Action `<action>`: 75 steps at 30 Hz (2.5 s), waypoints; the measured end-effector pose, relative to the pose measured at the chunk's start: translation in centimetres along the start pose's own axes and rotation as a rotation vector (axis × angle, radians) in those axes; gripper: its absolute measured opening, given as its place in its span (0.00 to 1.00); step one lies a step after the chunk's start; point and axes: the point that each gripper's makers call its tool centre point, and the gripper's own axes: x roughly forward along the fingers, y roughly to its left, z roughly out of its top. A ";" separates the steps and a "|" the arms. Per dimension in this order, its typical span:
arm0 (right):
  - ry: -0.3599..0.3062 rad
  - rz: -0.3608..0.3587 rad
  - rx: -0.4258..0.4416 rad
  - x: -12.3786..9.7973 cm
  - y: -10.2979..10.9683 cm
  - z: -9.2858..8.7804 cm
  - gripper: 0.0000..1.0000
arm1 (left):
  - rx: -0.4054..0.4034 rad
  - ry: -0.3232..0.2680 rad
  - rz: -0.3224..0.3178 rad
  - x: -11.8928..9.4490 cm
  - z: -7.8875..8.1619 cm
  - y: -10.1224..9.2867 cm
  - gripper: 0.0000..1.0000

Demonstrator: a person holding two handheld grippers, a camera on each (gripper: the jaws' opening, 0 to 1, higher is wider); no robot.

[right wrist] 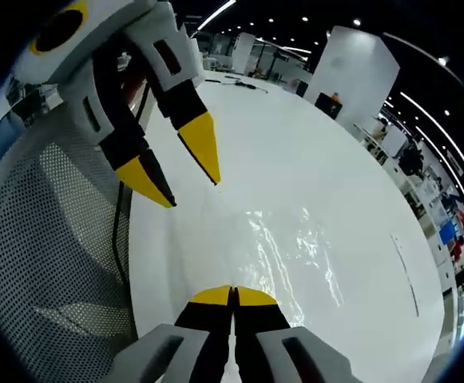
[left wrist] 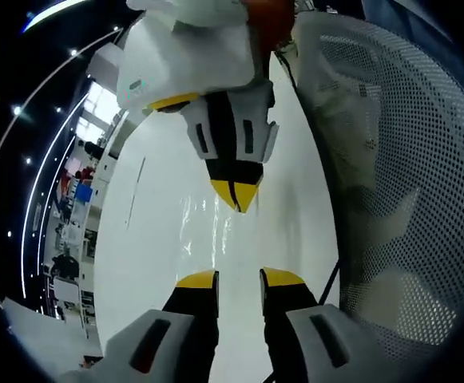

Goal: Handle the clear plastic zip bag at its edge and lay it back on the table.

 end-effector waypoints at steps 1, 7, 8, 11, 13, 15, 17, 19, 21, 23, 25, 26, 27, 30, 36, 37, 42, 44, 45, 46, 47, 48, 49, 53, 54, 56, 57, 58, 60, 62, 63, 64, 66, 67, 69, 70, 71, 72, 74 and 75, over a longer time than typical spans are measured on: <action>0.000 -0.002 -0.003 -0.1 -0.1 0.0 0.00 | 0.007 -0.002 -0.001 0.2 0.2 0.0 0.18; -0.003 -0.007 -0.006 0.0 -0.6 0.1 0.00 | 0.010 -0.024 -0.022 0.9 1.7 -0.3 0.16; -0.003 -0.005 -0.006 0.1 -0.7 0.0 0.00 | 0.015 -0.027 -0.025 1.1 1.9 -0.4 0.16; -0.002 -0.005 -0.009 0.1 -0.7 0.1 0.00 | 0.049 -0.029 -0.038 1.9 2.5 -0.9 0.16; -0.003 -0.007 -0.012 0.0 -0.7 0.1 0.00 | 0.055 -0.029 -0.041 2.4 2.8 -1.0 0.15; -0.004 -0.006 -0.011 0.0 -0.7 0.2 0.00 | 0.044 -0.033 -0.049 2.8 3.1 -1.1 0.15; -0.005 -0.006 -0.011 0.1 -0.8 0.2 0.00 | 0.033 -0.034 -0.049 3.1 3.3 -1.1 0.14; -0.006 -0.003 -0.010 0.0 -0.7 0.2 0.00 | 0.033 -0.026 -0.053 3.5 3.3 -1.2 0.13; -0.008 0.001 -0.009 -0.1 -0.7 0.3 0.00 | 0.032 -0.019 -0.055 3.8 3.2 -1.3 0.11; -0.011 0.003 -0.011 -0.1 -0.6 0.4 0.00 | 0.034 -0.012 -0.050 3.9 3.1 -1.2 0.09; -0.012 0.004 -0.010 -0.2 -0.6 0.4 0.00 | 0.038 -0.003 -0.040 3.9 2.9 -1.0 0.04; -0.012 0.003 -0.010 -0.1 -0.6 0.4 0.00 | 0.035 -0.001 -0.036 3.9 2.9 -0.9 0.01; -0.012 0.003 -0.010 -0.1 -0.6 0.4 0.00 | 0.031 -0.001 -0.033 4.0 2.8 -0.9 0.00; -0.012 0.001 -0.005 0.0 -0.7 0.3 0.00 | 0.027 0.004 -0.035 4.1 2.7 -0.9 0.00; -0.019 -0.012 0.014 0.1 -1.2 0.4 0.00 | 0.027 0.011 -0.038 4.2 2.7 -1.0 0.00; -0.022 -0.014 0.023 0.0 -1.3 0.5 0.00 | 0.031 0.013 -0.042 4.3 2.7 -1.2 0.00; -0.052 -0.056 0.084 -0.5 -2.8 1.1 0.00 | 0.036 0.015 -0.054 4.5 2.8 -1.8 0.00; -0.060 -0.081 0.083 -0.7 -3.9 1.2 0.00 | 0.036 0.014 -0.057 4.6 2.9 -1.9 0.00; -0.064 -0.090 0.087 -0.7 -4.3 1.3 0.00 | 0.034 0.014 -0.060 4.6 3.0 -2.0 0.00; -0.068 -0.095 0.090 -0.8 -4.5 1.4 0.00 | 0.031 0.012 -0.062 4.7 3.1 -2.0 0.00; -0.074 -0.107 0.094 -0.9 -4.7 1.6 0.00 | 0.032 0.012 -0.063 4.8 3.2 -2.0 0.00; -0.080 -0.115 0.098 -1.0 -4.9 1.7 0.00 | 0.031 0.013 -0.066 4.8 3.2 -2.1 0.00; -0.084 -0.122 0.102 -1.2 -5.2 1.8 0.00 | 0.030 0.014 -0.068 4.9 3.2 -2.2 0.00; -0.109 -0.152 0.109 -1.6 -6.1 2.3 0.00 | 0.020 0.018 -0.082 5.1 3.1 -2.8 0.00; -0.112 -0.160 0.107 -1.8 -6.2 2.4 0.00 | 0.016 0.019 -0.084 5.1 3.0 -2.9 0.00; -0.119 -0.171 0.108 -2.0 -6.6 2.5 0.00 | 0.016 0.020 -0.089 5.2 2.9 -3.3 0.00; -0.125 -0.181 0.105 -2.1 -6.9 2.6 0.00 | 0.018 0.022 -0.092 5.2 2.8 -3.5 0.00; -0.127 -0.184 0.104 -2.1 -7.0 2.7 0.00 | 0.019 0.022 -0.092 5.2 2.8 -3.6 0.00; -0.132 -0.192 0.100 -2.2 -7.3 2.8 0.00 | 0.010 0.022 -0.092 5.2 2.7 -3.7 0.00; -0.134 -0.198 0.099 -2.4 -7.4 2.9 0.00 | 0.003 0.023 -0.089 5.2 2.6 -3.6 0.00; -0.140 -0.202 0.102 -2.4 -7.5 3.0 0.00 | 0.002 0.022 -0.087 5.2 2.7 -3.5 0.00; -0.142 -0.205 0.100 -2.4 -7.5 3.0 0.00 | 0.002 0.021 -0.085 5.1 2.7 -3.5 0.00; -0.147 -0.210 0.093 -2.6 -7.6 3.4 0.00 | 0.001 0.021 -0.083 5.1 2.9 -3.4 0.00; -0.148 -0.211 0.091 -2.7 -7.6 3.6 0.00 | 0.002 0.021 -0.082 5.1 2.9 -3.4 0.00; -0.150 -0.213 0.087 -2.6 -7.7 3.7 0.00 | 0.004 0.019 -0.082 5.1 3.0 -3.4 0.00; -0.149 -0.213 0.086 -2.6 -7.8 3.7 0.00 | 0.004 0.019 -0.081 5.1 3.0 -3.4 0.00; -0.149 -0.214 0.084 -2.6 -7.8 3.8 0.00 | 0.004 0.019 -0.081 5.1 3.0 -3.4 0.00; -0.148 -0.212 0.087 -2.7 -7.7 3.8 0.00 | 0.004 0.020 -0.081 5.1 3.0 -3.4 0.00; -0.148 -0.212 0.095 -2.8 -7.6 3.7 0.00 | 0.004 0.024 -0.081 5.1 2.9 -3.4 0.00; -0.147 -0.212 0.096 -2.8 -7.6 3.7 0.00 | 0.003 0.028 -0.080 5.1 2.9 -3.4 0.00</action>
